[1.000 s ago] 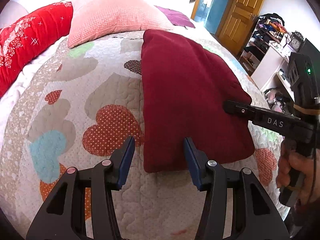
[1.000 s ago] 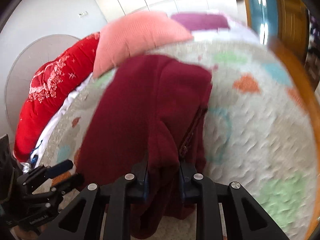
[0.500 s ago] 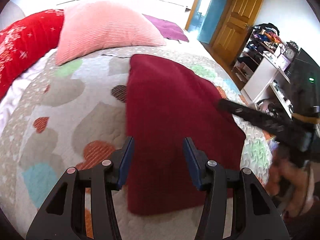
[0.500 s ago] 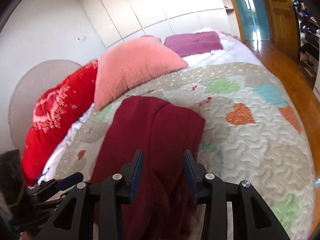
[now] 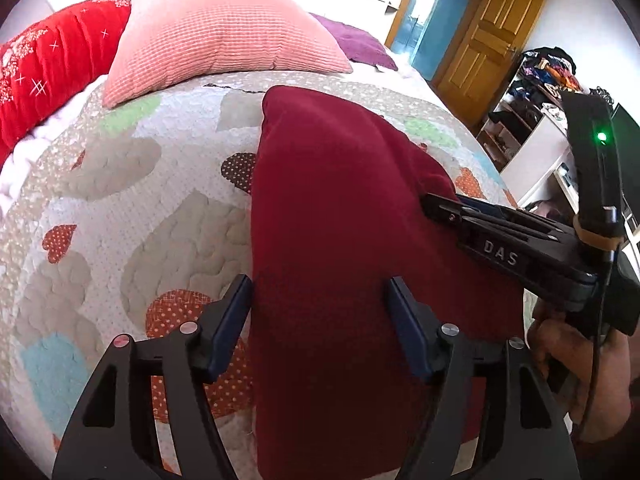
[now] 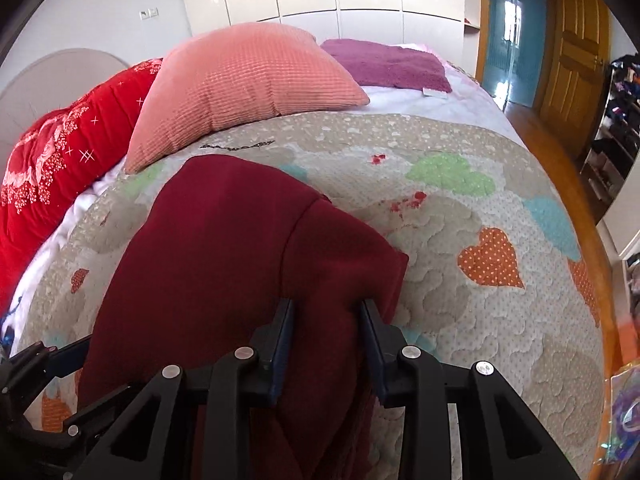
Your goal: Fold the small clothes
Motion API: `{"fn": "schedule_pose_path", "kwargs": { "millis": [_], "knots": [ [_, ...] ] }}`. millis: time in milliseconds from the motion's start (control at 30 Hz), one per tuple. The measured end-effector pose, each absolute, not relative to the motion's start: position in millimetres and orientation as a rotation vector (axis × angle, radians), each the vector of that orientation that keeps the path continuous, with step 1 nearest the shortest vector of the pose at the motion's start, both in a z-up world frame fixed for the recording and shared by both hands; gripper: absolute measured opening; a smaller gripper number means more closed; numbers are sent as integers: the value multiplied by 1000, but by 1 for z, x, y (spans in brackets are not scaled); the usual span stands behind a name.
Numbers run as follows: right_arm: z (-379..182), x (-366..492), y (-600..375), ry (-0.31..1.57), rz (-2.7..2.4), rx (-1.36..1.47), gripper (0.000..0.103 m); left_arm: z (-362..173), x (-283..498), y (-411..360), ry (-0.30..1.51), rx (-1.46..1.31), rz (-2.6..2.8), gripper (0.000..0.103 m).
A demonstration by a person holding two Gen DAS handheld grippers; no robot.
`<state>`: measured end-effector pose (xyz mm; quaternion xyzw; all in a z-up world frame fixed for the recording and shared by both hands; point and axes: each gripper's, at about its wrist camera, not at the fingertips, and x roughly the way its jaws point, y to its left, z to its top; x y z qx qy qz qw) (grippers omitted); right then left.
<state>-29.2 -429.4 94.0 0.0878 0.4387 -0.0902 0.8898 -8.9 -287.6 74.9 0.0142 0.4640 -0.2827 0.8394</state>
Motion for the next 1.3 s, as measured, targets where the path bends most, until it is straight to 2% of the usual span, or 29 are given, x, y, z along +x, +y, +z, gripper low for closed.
{"fn": "schedule_pose_path", "kwargs": {
  "millis": [67, 133, 167, 200, 367, 467, 600, 733, 800, 833, 867, 933, 967, 1000, 1300],
  "knots": [
    [96, -34, -430, 906, -183, 184, 32, 76, -10, -287, 980, 34, -596, 70],
    [101, -43, -434, 892, -169, 217, 37, 78, -11, -286, 981, 31, -592, 70],
    [102, -47, -436, 892, -170, 234, 51, 78, -11, -285, 983, 28, -593, 70],
    [103, -50, -438, 891, -171, 253, 55, 79, -12, -284, 989, 22, -595, 70],
    [103, -76, -448, 879, -104, 385, 56, 83, -11, -276, 1005, -12, -619, 70],
    [98, -84, -454, 871, -56, 463, 66, 80, -2, -266, 1041, -84, -656, 70],
    [85, -84, -461, 865, 2, 551, 69, 67, 13, -263, 1127, -197, -719, 72],
    [67, -73, -465, 868, 69, 653, 72, 51, 23, -272, 1177, -244, -744, 82],
    [58, -67, -465, 872, 102, 701, 74, 44, 26, -276, 1201, -275, -761, 82],
    [55, -67, -465, 864, 109, 719, 72, 42, 27, -276, 1206, -286, -767, 82],
    [55, -68, -464, 853, 98, 721, 66, 44, 26, -274, 1198, -283, -772, 80],
    [61, -72, -460, 848, 84, 706, 54, 52, 19, -269, 1171, -275, -791, 69],
    [66, -76, -458, 840, 87, 702, 47, 56, 15, -265, 1163, -273, -805, 67],
    [74, -80, -454, 829, 97, 697, 44, 61, 11, -260, 1165, -277, -815, 66],
    [120, -144, -373, 857, 262, 635, 43, 102, -84, -165, 1154, -262, -765, 65]
  ]
}}
